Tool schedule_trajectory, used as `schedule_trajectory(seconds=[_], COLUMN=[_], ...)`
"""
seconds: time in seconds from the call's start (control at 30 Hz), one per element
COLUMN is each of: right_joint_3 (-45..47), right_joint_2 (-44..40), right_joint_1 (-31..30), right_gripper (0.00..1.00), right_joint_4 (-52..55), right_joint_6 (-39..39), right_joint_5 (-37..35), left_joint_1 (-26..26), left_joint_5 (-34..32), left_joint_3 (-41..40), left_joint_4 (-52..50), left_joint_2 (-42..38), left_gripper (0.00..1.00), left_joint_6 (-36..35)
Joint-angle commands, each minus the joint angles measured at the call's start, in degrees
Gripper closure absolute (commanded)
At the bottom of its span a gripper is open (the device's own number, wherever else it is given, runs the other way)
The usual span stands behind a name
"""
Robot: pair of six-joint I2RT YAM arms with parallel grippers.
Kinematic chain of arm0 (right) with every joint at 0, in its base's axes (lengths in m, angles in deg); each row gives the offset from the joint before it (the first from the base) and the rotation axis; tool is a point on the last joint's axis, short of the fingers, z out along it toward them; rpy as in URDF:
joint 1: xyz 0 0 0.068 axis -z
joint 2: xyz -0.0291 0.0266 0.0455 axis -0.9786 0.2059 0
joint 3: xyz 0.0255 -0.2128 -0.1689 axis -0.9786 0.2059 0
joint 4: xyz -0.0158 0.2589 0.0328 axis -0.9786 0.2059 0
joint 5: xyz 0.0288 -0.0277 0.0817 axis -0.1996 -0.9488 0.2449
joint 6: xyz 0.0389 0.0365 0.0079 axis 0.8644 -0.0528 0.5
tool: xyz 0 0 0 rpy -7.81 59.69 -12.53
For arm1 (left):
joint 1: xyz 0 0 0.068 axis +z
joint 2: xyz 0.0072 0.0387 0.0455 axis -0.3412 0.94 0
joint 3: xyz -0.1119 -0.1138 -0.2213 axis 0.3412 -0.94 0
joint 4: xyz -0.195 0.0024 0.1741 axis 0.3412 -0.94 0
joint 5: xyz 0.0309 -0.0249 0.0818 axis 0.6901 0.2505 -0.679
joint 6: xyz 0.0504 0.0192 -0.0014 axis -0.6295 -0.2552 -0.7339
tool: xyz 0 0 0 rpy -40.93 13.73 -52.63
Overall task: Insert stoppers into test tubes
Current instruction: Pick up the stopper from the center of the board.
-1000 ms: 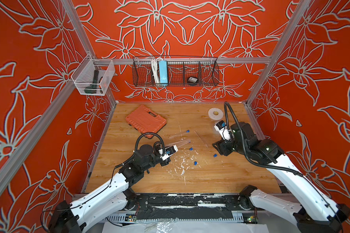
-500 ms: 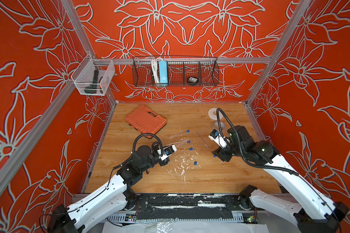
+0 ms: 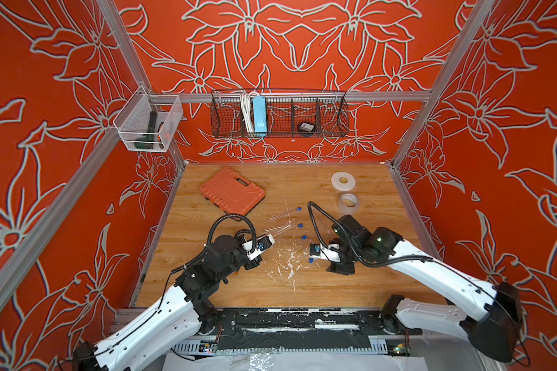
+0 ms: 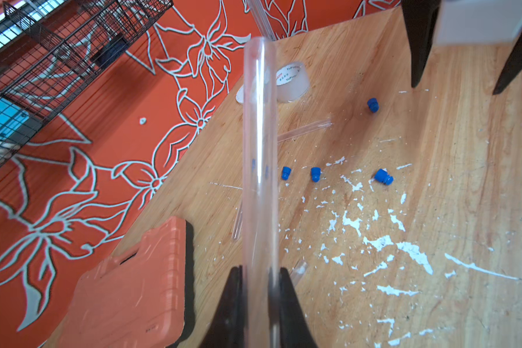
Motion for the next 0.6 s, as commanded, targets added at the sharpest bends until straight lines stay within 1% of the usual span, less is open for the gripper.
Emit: schedule_trajectory(seconds=[0.0,0.1,0.17,0.27,0.4,0.57], right_joint_3=[-0.1,-1.4,-2.2,-2.3,0.3,1.0], right_joint_2=[3.6,7.9,10.4,11.3,9.6,11.9], right_joint_1=[-0.2,-0.2,0.7,5.9,13.7,19.0], right_gripper=[0.42,0.43,0.44,0.46,0.45,0.45], right_joint_4=[-4.7,-6.1,-5.4,-4.4,-5.7,-7.2], right_joint_6=[-11.5,-16.0,-18.2,-19.7,-24.6,-27.3], right_joint_5=[-1.3,-3.3,-5.8,-8.4,-9.0,-7.9], left_joint_1=[0.2,0.2,0.2,0.2,0.2,0.2], left_joint_5=[-2.6,-3.6,-4.0,-2.8,-0.1,4.0], left_joint_3=[-1.3,-1.9,-2.3,-2.6,-2.7,-2.4], left_joint_4=[-0.8,0.1,1.0,1.7,2.3,3.1], left_joint_2=[-2.6,-4.0,-4.8,-5.3,-5.4,-5.0], left_gripper=[1.0,1.0,1.0,1.0,1.0,1.0], left_joint_6=[1.8,2.0,2.2,2.5,2.7,3.1])
